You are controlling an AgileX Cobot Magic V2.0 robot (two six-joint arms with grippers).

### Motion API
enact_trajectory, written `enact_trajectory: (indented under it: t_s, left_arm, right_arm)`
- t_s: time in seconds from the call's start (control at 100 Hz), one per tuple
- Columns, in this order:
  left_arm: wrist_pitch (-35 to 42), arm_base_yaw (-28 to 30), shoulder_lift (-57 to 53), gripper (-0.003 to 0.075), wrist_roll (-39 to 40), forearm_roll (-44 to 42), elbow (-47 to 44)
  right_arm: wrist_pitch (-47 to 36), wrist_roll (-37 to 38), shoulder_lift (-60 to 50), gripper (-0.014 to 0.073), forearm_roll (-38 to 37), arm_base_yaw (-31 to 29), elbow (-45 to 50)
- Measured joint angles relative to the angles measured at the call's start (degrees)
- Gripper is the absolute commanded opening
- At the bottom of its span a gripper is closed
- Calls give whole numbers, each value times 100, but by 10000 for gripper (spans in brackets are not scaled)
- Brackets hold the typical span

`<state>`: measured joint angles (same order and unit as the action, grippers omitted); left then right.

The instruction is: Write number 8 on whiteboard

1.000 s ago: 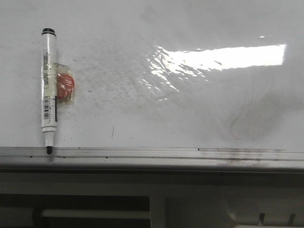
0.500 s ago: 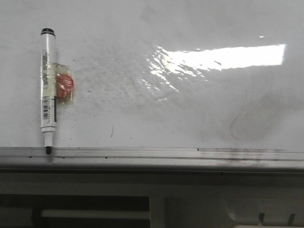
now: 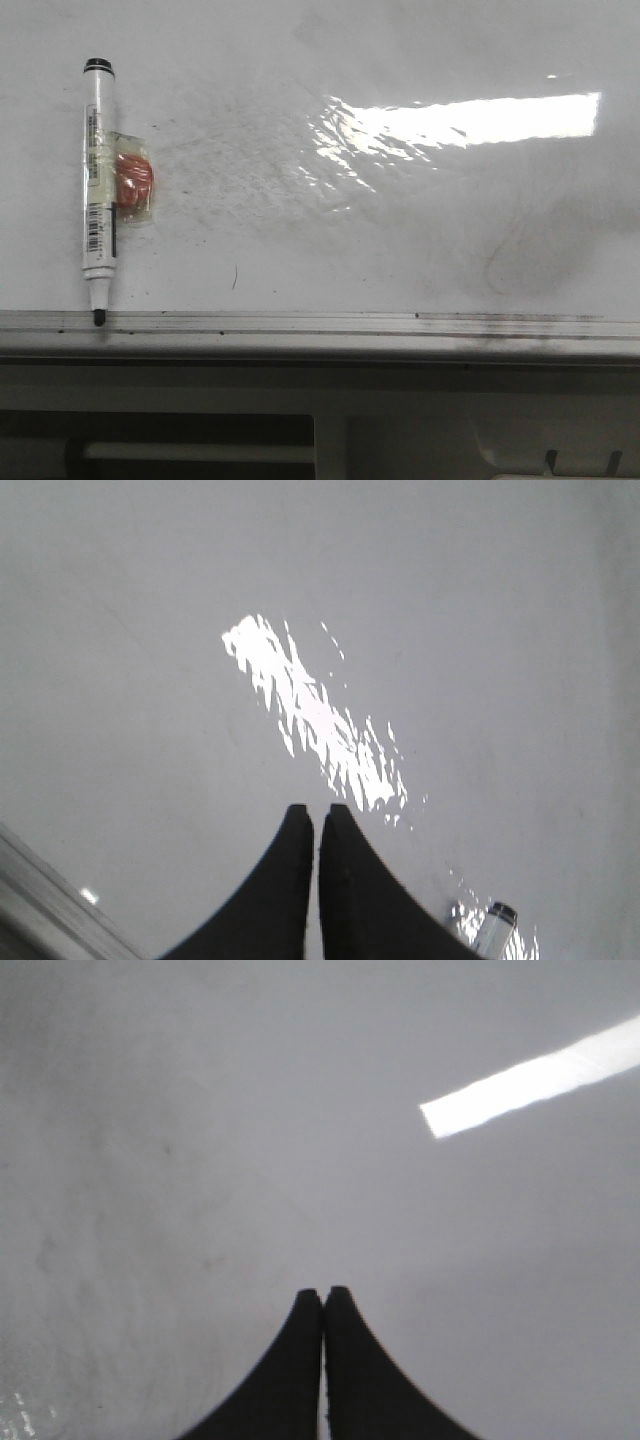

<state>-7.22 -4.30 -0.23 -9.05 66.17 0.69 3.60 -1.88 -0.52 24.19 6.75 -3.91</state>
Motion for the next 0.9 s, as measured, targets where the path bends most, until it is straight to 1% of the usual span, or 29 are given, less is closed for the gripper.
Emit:
enact_trajectory:
  t_s: [0.06,0.14,0.24,0.27,0.28,0.34,0.36,0.37,0.4,0.44,0.49,0.51,0.54,0.59,0.62,0.73,0.9]
  left_arm:
    - [-393,0,0,-20,-246,-173,79]
    - [-906,0,114,-20,-532,-660,450]
    - [-1489,0,681,-20,-691,-1249,1057]
    - [-1688,0,886,-19,-727,-1392,1221]
    - [-1725,0,938,-18,-727,-1458,1300]
    - [-2000,-44,1400,5,-752,-1682,1579]
    - [-2071,-89,1591,34,-755,-1766,1696]
    - [-2087,-106,1591,43,-768,-1785,1723]
    - [-2171,-183,1823,85,-786,-1854,1827]
    - [-2297,-324,2046,165,-857,-1925,1967]
    - [-2445,-510,2354,260,-984,-1980,2109]
    - [-2499,-595,2486,295,-1040,-1992,2159]
    - [-2553,-707,2705,332,-1098,-1989,2217]
    - [-2599,-901,3006,365,-1160,-2014,2294]
    - [-2614,-1037,3174,365,-1187,-2015,2327]
    - [-2571,-1427,3812,365,-1212,-2025,2463]
    - [-2048,-2137,4638,365,-1233,-2025,2606]
  right_arm:
    - [412,0,0,-39,-217,0,-348]
    - [1429,0,231,-39,-800,0,-963]
    - [2600,0,759,-39,-1612,0,-1707]
    - [2810,0,925,-36,-1739,0,-1840]
    - [3002,0,1009,-30,-1810,0,-1928]
    - [3382,0,1317,16,-1994,0,-2247]
    - [3553,0,1422,54,-2040,0,-2395]
    - [3592,0,1488,54,-2059,0,-2430]
    - [3757,0,1613,115,-2088,0,-2561]
    - [3882,0,1773,188,-2115,0,-2731]
    - [3995,0,1926,313,-2124,0,-2884]
    - [4006,0,1981,342,-2124,0,-2934]
    - [4018,0,2048,407,-2124,0,-2989]
    - [4028,0,2137,460,-2124,0,-3052]
    - [4028,0,2173,466,-2124,27,-3065]
    - [4017,0,2227,446,-2114,131,-3067]
    - [4007,0,2227,437,-2103,169,-3076]
